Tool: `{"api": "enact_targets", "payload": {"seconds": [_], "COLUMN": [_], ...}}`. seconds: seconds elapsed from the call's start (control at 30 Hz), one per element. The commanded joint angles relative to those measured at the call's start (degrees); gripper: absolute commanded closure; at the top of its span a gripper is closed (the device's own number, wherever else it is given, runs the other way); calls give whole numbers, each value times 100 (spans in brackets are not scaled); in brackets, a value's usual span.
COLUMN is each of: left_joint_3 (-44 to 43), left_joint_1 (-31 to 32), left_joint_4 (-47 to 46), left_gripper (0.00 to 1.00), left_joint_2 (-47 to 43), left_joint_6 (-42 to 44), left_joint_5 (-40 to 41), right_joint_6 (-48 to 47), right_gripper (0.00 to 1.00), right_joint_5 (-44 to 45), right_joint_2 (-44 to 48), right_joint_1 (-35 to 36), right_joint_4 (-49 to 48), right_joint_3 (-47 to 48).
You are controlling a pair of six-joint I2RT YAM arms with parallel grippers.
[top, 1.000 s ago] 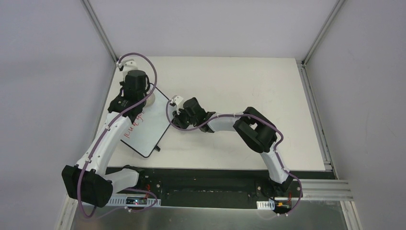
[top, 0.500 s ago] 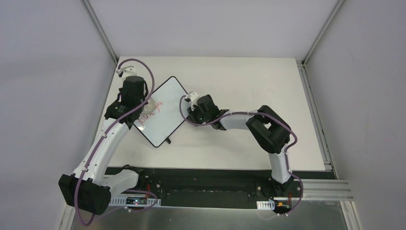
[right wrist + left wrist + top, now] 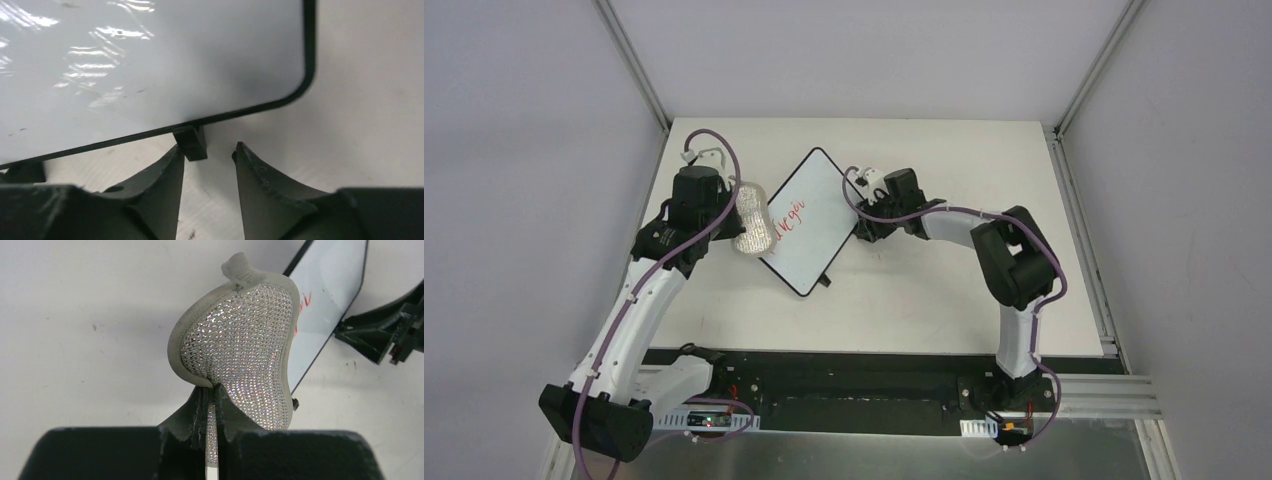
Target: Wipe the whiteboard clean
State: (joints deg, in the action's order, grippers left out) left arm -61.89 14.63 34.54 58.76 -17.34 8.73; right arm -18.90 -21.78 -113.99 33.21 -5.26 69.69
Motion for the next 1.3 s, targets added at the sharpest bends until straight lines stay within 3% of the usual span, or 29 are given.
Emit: {"api": "enact_targets", "payload": {"seconds": [0.0, 0.07, 0.2, 0.37, 0.47, 0.67, 0.9, 1.2, 1.27], "left_joint_3": [-141, -113, -145, -348, -337, -140, 336, 415, 429], "left_joint_1": [22, 22, 22, 20, 22, 22, 21, 22, 22], "left_joint_4": [-103, -242, -386, -508, -704, -885, -931, -871, -879], "left_gripper": [100, 100, 100, 100, 100, 100, 100, 100, 100], "left_joint_2": [-521, -659, -677, -520, -480, -741, -1377, -1824, -1840], "left_joint_6": [-89, -113, -103, -106, -44, 86, 36, 113, 102], "left_joint_5": [-534, -585, -784, -864, -1103, -1409, -730, -364, -373], "right_joint_6": [564, 918, 1436, 1610, 1593, 1687, 1539, 1462, 1418], "right_gripper": [50, 40, 26, 15, 14, 20, 40, 78, 92], "right_joint_5": [1217, 1568, 1462, 1560, 1880, 2127, 2697, 3169, 3191], "right_joint_2": [407, 843, 1541, 1689, 1665, 1214, 528, 614, 645], "right_joint_1": [-44, -55, 84, 1000, 1725, 2210, 2546, 2836, 2828], "right_joint_4": [-62, -336, -743, -815, -727, -489, -563, -266, -207], "right_joint_3": [-311, -680, -1420, -1761, -1733, -1381, -994, -1049, -1044]}}
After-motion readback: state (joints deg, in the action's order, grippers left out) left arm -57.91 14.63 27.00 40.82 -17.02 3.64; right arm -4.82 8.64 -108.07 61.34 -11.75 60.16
